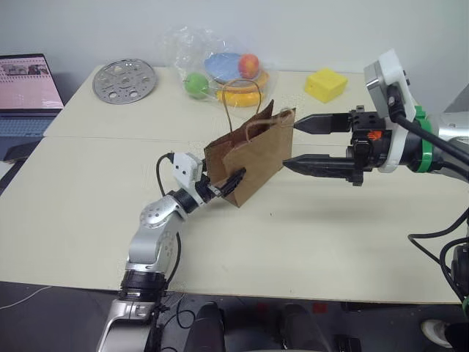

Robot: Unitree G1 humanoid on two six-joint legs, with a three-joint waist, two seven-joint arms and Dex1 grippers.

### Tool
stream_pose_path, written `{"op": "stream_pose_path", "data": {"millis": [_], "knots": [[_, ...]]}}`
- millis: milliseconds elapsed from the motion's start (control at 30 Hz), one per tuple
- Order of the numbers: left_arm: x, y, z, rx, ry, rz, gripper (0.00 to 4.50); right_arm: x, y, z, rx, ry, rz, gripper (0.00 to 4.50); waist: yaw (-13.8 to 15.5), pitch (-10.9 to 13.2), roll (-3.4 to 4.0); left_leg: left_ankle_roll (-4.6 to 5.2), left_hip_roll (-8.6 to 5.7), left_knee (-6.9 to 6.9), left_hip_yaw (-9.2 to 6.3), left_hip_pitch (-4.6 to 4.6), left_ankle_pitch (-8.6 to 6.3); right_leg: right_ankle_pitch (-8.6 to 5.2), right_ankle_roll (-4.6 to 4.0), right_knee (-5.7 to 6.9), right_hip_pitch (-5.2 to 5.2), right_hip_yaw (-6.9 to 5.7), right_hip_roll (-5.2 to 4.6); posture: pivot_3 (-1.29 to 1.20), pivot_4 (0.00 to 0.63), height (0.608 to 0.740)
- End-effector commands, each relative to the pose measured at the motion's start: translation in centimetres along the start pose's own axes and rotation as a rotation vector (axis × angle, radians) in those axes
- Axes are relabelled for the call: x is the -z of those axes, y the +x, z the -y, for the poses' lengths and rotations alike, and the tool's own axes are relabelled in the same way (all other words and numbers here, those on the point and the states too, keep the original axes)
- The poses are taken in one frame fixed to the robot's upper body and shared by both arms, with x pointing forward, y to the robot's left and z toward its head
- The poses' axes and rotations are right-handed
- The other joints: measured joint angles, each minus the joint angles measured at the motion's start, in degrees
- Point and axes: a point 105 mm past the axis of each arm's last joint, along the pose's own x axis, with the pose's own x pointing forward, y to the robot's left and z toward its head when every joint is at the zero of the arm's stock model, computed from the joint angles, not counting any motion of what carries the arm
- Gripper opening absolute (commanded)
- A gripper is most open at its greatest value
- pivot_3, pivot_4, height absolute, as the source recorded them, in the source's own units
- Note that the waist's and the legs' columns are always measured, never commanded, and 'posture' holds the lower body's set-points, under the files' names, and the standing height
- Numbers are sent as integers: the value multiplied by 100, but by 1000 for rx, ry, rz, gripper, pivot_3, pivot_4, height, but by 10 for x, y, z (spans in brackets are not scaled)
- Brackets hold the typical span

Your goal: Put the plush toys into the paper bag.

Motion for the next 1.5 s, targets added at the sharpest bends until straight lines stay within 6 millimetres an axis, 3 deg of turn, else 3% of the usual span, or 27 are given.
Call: {"op": "stream_pose_path", "data": {"millis": [33, 167, 533, 767, 1000, 1067, 1167, 1333, 1467, 1500], "knots": [[-15, 1, 2, 24, 31, 65, 4282, -12, -7, -4, 11, -45, 32, 4500, 1, 0, 0, 0, 0, -1, 0, 0, 0, 0, 0, 0, 0, 0, 0, 0, 150, 740], [-25, 0, 5, 73, 40, 85, 3354, -9, -10, 3, 48, -33, 24, 4500, 0, 0, 0, 0, 0, -1, 0, 0, 0, 0, 0, 0, 0, 0, 0, 0, 150, 740], [-38, 5, 5, 107, 36, 90, 10, -6, -13, 8, 76, -33, 19, 4500, -1, 0, 0, 0, 0, -1, -1, 0, 0, 0, 0, 0, 1, -1, 0, 0, 150, 740], [-51, 7, 8, 208, 50, 72, 10, -8, -17, 11, 97, -44, 15, 4500, -3, 0, 0, 0, 0, -1, -3, -1, 0, 0, 0, 0, 0, -3, 1, 0, 150, 740], [-88, -8, 20, 702, 55, -27, 10, -31, -59, 17, 95, -82, -69, 4500, 3, 4, 6, -1, -1, -5, -1, -9, 0, -1, 0, -8, -8, -6, 0, 0, 150, 740], [-82, -18, 25, 836, 82, -85, 10, -39, -70, 17, 105, -86, -94, 4500, -7, 4, 7, 0, 0, -9, -2, -10, 0, -1, 1, -18, -5, -10, 0, 0, 150, 740], [-61, -22, 19, 888, 91, -132, 10, -43, -77, 10, 94, -96, -144, 4500, -19, 2, 9, 0, 1, -22, 0, -9, -1, -1, 0, -34, -4, -9, 0, 0, 150, 740], [-26, -3, 27, 861, 87, -60, 10, -37, -62, -5, 14, -72, -148, 4500, -37, 3, 8, 1, 2, -16, 0, -14, -1, -1, 0, -33, -6, -9, 0, 0, 150, 740], [-20, -3, 34, 885, 115, -30, 10, -34, -57, -10, -8, -69, -147, 4500, -7, 3, 8, 1, 1, -8, -3, -21, -1, 0, 1, -31, -7, -11, -1, 0, 150, 740], [-21, -4, 33, 892, 118, -31, 218, -35, -57, -10, -8, -68, -144, 4500, -7, 3, 8, 1, 1, -9, -5, -21, -1, 0, 1, -31, -8, -14, -1, 0, 150, 740]]}}
